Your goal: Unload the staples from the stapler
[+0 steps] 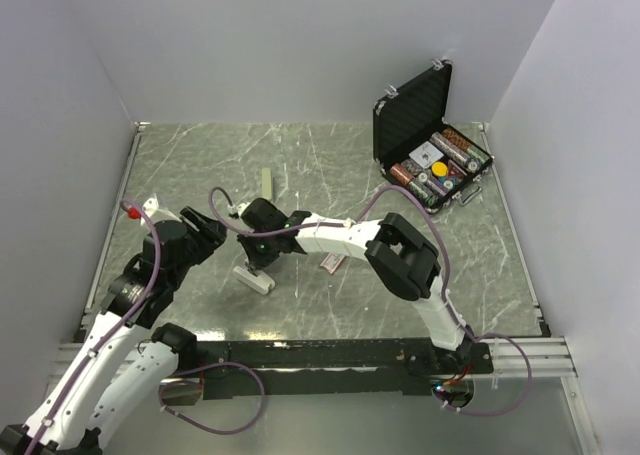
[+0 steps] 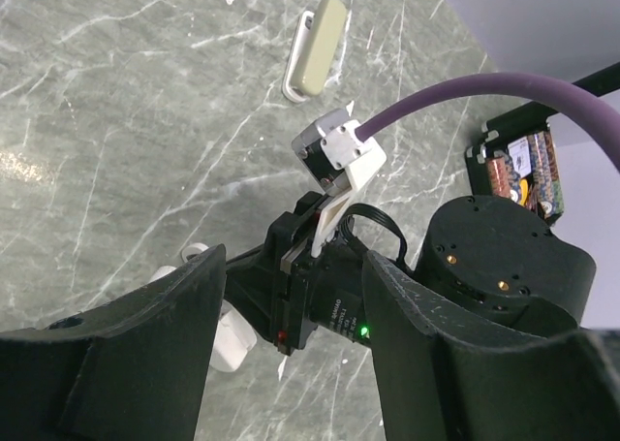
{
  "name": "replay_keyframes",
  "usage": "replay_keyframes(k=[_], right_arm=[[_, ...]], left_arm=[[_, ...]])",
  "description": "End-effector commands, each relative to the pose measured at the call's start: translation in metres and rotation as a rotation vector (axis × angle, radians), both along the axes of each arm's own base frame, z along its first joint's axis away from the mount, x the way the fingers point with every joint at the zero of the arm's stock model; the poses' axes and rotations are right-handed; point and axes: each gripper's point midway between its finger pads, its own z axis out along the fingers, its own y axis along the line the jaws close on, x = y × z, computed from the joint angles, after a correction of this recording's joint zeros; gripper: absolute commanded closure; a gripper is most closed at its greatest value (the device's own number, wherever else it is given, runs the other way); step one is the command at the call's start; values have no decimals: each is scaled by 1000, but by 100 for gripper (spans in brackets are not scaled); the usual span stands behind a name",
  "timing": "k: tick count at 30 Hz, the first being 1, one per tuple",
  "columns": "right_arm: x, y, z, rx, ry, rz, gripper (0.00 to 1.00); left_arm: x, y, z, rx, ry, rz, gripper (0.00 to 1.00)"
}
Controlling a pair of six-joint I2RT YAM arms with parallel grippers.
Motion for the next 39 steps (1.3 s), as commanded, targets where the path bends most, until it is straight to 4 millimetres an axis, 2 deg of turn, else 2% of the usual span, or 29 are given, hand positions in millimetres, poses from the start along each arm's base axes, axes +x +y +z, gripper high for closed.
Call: replay_keyframes(k=[1, 3, 6, 10, 15, 21, 26, 34, 39], right_arm=[[9, -17, 7, -31, -44, -62, 100], [10, -21, 20, 18, -41, -87, 100], [20, -34, 49, 86, -67, -152, 100], [34, -58, 86, 147, -107, -228, 100], [49, -80, 115, 162, -171, -300, 100], [65, -99, 139, 157, -242, -369, 100], [70, -105, 163, 193, -276, -396, 100], [79, -118, 202, 253, -339, -446, 100], [80, -118, 217, 280, -348, -444, 100]], left_arm=[[6, -9, 6, -10, -26, -38, 37], [7, -13, 5, -14, -24, -60, 37], [10, -19, 6, -25, -19, -79, 37], [17, -30, 8, -40, -19, -122, 37], [26, -50, 6, -72, -9, -193, 37], [38, -81, 3, -137, -1, -306, 36], [47, -100, 17, -203, -45, -373, 36], [51, -113, 18, -237, -28, -416, 36], [53, -119, 19, -263, -46, -440, 35]])
